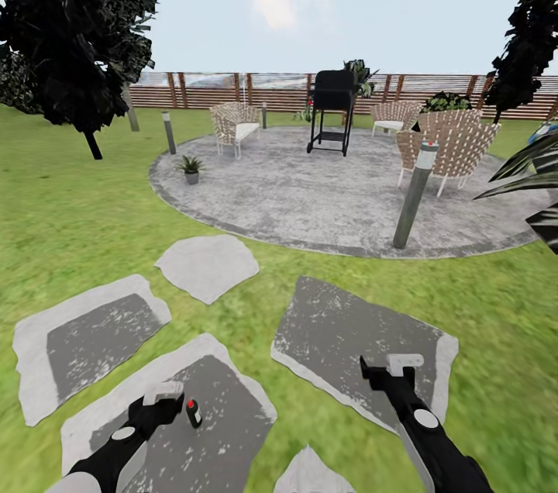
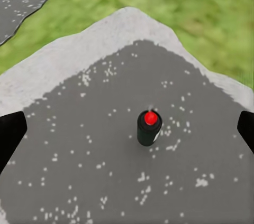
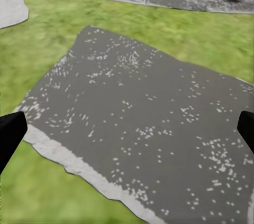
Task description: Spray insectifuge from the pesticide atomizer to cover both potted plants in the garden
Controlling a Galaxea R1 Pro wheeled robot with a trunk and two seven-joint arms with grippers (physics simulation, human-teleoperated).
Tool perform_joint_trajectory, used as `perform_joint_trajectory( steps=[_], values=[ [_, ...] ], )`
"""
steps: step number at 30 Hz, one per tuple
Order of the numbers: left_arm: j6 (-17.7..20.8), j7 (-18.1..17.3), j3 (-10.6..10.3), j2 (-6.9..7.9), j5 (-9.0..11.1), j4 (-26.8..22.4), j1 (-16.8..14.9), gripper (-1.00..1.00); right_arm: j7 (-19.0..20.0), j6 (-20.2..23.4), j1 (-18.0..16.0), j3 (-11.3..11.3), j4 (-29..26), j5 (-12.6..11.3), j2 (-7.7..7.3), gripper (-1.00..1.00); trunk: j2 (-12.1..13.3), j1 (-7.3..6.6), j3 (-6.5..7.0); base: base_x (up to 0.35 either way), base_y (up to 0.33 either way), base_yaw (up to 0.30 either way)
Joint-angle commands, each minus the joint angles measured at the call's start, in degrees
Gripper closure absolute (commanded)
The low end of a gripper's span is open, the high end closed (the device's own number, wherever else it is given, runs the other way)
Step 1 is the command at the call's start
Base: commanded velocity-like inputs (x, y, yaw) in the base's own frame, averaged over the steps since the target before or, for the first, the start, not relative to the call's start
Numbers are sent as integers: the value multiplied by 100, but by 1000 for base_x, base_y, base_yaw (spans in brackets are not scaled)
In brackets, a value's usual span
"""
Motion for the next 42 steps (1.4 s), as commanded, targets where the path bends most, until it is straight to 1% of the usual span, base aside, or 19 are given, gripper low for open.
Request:
perform_joint_trajectory(
  steps=[1, 19, 23, 26, 42],
  values=[
    [-18, -5, 13, -1, 17, 4, -4, -100, 5, -17, -3, -6, 3, 5, 1, -100, -43, 21, -25, 0, 0, 0],
    [-31, -5, 4, 0, 12, 14, -4, -100, 5, -19, -3, -6, 5, 8, 4, -100, -765, 417, -502, 0, 0, 0],
    [-402, -7, 3, -5, 2, 61, -4, -100, 5, -21, -3, -6, 9, 9, 4, -100, -926, 505, -610, 0, 0, 0],
    [-531, -12, 3, -8, 0, 79, -6, -100, 5, -19, -3, -6, 11, 7, 4, -100, -1046, 571, -692, 0, 0, 0],
    [-598, -14, 3, -9, 0, 87, -9, -100, 5, -19, -3, -6, 11, 12, 4, -100, -1688, 922, -1125, 0, 0, 0]
  ],
)
